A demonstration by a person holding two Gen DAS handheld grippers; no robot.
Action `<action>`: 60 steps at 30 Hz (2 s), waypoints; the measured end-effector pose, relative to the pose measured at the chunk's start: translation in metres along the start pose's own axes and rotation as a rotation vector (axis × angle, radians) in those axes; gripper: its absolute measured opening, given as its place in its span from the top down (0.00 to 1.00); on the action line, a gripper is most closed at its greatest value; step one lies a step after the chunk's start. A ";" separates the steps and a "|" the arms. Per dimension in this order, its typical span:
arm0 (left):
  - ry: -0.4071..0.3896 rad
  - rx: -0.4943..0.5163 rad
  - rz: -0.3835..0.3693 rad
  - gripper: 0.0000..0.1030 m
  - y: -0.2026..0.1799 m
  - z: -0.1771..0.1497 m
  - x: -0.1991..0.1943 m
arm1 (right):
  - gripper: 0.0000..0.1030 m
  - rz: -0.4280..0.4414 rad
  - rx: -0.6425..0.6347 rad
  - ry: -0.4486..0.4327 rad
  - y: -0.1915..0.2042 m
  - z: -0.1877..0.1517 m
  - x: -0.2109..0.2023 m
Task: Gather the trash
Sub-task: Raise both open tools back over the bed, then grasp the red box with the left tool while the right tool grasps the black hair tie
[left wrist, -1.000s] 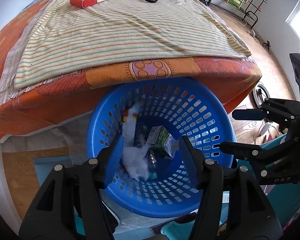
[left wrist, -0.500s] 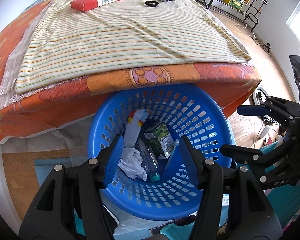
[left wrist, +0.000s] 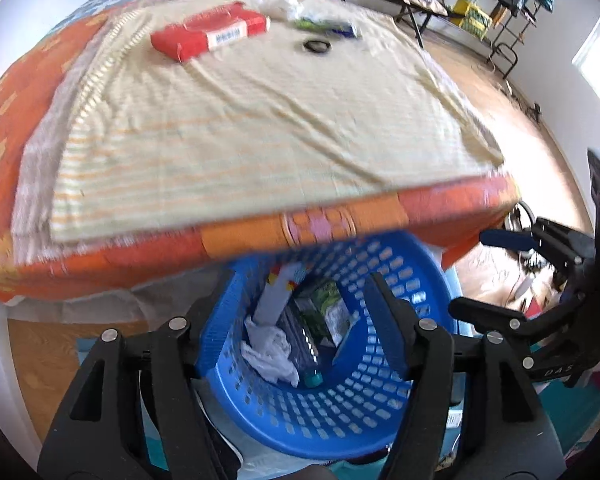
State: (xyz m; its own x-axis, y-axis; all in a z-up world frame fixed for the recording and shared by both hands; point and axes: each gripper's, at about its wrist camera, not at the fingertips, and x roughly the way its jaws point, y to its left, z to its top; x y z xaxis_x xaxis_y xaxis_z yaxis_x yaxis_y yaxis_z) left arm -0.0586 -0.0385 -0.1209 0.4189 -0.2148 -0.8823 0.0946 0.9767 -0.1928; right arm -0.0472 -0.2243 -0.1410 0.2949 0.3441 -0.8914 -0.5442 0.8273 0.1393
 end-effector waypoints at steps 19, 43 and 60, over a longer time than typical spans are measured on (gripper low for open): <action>-0.144 -0.023 -0.023 0.24 0.050 0.154 0.005 | 0.12 -0.064 0.072 -0.193 -0.045 0.088 -0.013; -0.167 -0.245 -0.050 0.24 0.149 0.265 0.088 | 0.16 0.031 0.245 -0.134 -0.106 0.176 0.027; -0.051 0.033 -0.005 0.17 0.091 0.253 0.099 | 0.44 0.142 0.475 -0.112 -0.156 0.217 0.068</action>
State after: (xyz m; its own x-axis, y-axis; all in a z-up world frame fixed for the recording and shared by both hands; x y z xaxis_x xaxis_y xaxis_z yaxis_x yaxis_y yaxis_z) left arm 0.2204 0.0287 -0.1171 0.4638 -0.2203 -0.8581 0.1261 0.9751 -0.1822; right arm 0.2281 -0.2332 -0.1294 0.3408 0.4916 -0.8014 -0.1754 0.8707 0.4595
